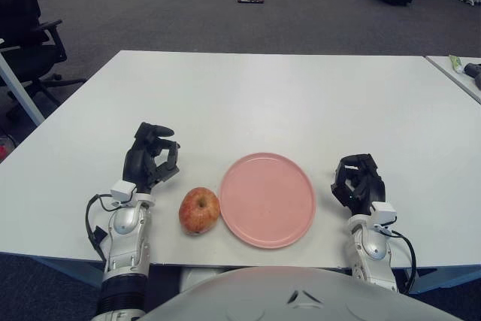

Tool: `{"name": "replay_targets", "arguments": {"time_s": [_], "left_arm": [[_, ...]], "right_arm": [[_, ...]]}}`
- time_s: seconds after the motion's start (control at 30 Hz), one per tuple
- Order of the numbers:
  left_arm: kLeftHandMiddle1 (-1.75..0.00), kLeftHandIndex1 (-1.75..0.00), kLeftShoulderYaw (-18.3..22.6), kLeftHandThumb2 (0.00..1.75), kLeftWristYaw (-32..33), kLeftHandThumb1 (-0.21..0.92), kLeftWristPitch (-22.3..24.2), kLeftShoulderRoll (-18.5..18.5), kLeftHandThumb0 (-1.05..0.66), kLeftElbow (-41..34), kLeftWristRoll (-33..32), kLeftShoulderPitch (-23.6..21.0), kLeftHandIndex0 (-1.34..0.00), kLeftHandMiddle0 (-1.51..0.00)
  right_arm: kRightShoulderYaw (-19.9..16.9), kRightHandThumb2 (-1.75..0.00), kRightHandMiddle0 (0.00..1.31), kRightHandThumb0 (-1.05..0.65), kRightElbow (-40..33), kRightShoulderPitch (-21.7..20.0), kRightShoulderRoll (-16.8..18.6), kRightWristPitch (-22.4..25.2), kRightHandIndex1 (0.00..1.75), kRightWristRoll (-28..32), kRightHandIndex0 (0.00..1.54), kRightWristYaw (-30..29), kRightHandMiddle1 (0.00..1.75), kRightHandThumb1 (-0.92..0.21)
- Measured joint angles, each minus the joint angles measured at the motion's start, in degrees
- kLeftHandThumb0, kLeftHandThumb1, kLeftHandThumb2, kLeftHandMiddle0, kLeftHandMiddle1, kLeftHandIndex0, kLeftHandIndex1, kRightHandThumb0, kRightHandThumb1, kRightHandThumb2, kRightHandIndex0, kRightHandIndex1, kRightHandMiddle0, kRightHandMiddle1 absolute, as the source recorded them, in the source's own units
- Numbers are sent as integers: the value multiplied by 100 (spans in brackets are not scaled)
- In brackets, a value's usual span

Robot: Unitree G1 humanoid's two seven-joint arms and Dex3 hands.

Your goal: Put the apple into the plate.

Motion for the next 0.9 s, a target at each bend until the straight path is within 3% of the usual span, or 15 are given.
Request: {"name": "replay_targets", "arguments": {"time_s": [0.27,0.43,0.7,0.9], "left_arm": [[-69,-102,161,71,-139,92,-830,483,-79,627,118,-108,0,0],[-44,-72,168,62,77,92,-1236,616,-91,294,930,167,0,0],[-14,-30,178,48,404,92,-1199,904,-104,-83,1928,423,0,0],[-1,-5,174,38,350,91,-1017,1192,-105,-481,2106,715,0,0]], "right_arm": [[22,-90,36,-39,49,-17,0,-58,175,-10,62,-46,175,-65],[34,-91,37,-39,66,-37,-4,-64,175,-20,62,-59,175,-64],[50,-91,37,-39,106,-67,-7,-70,175,-26,62,-58,175,-64],[58,-92,37,-39,112,-77,-8,-76,175,-14,61,-49,175,-63]]}}
